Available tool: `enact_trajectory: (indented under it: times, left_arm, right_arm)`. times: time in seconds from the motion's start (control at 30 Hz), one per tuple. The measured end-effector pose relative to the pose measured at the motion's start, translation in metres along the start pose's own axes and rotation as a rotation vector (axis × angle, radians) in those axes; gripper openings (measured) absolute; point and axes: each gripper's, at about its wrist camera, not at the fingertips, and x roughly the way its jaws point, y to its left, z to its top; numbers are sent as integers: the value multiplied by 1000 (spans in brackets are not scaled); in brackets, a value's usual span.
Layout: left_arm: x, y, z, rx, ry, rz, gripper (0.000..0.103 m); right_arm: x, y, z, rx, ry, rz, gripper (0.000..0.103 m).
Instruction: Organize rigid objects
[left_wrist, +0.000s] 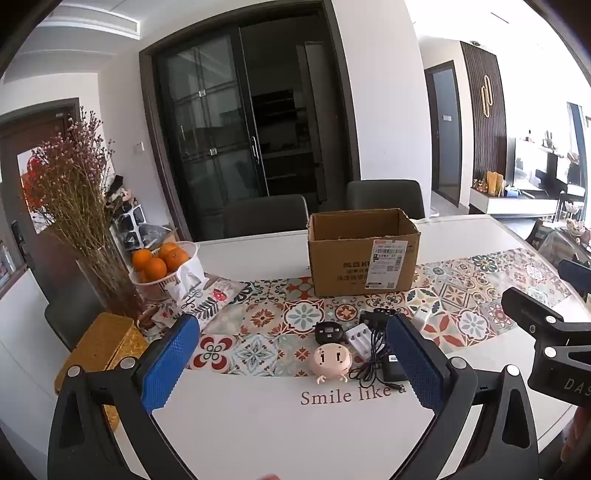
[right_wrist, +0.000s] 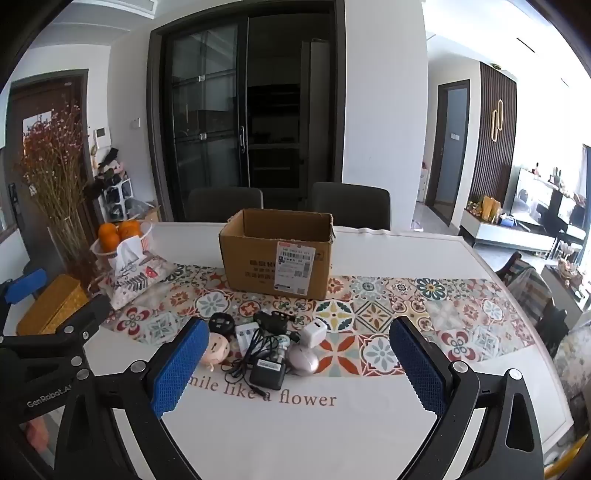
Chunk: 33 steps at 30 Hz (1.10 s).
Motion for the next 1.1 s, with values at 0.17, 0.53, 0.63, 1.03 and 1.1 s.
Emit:
enact_trajectory:
  times: [0.17,0.53,0.63,1.03,1.1]
  left_arm:
    - [0,5,0,-16,-2,9,103]
    - [1,-1,1,-4,-21,4,103]
    - [1,-2,1,-3,-20,6,103]
    - [-1,0,4,-1,-31,12,103]
    - [-2,0,4,1,-32,14,103]
  right_arm:
    - [0,0,0,-1,4,-2,99]
    - [4,2,0,4,-2,-3,99]
    - [2,1,2,2,-1,-3,99]
    - [2,1,1,1,-2,3,99]
    - [1,0,1,0,-3,2,99]
